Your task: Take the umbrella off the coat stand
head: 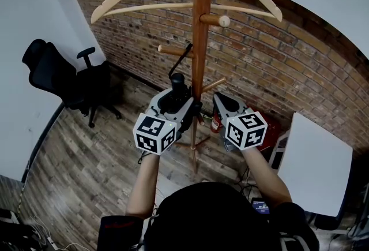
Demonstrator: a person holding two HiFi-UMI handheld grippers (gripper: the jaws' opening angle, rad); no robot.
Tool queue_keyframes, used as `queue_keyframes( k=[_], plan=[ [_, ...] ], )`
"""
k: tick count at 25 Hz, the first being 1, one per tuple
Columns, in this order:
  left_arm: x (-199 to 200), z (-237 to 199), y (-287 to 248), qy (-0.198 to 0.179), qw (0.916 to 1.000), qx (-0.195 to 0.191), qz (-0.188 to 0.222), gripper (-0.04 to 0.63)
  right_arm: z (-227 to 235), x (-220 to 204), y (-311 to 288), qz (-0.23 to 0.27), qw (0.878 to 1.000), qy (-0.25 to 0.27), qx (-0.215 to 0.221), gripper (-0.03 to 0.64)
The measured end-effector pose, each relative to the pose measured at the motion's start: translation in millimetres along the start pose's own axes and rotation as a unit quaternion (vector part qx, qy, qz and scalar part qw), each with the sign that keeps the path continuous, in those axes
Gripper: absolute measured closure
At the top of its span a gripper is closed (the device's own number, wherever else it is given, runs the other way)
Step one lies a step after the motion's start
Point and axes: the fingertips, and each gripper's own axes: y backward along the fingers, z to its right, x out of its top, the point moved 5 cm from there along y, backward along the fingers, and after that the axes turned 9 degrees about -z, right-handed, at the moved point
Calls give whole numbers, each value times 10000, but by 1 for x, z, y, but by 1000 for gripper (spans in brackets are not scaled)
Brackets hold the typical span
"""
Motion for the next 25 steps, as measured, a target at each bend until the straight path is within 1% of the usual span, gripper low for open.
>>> queue_keyframes(
  k=[10, 25],
  plan=[
    [11, -7, 14, 62, 9996, 223, 168, 370, -6, 5, -3, 12, 9999, 56, 127, 589],
    [23, -20, 40, 101, 9968, 683, 397, 370, -20, 10, -11, 39, 9990, 123, 421, 589]
  ],
)
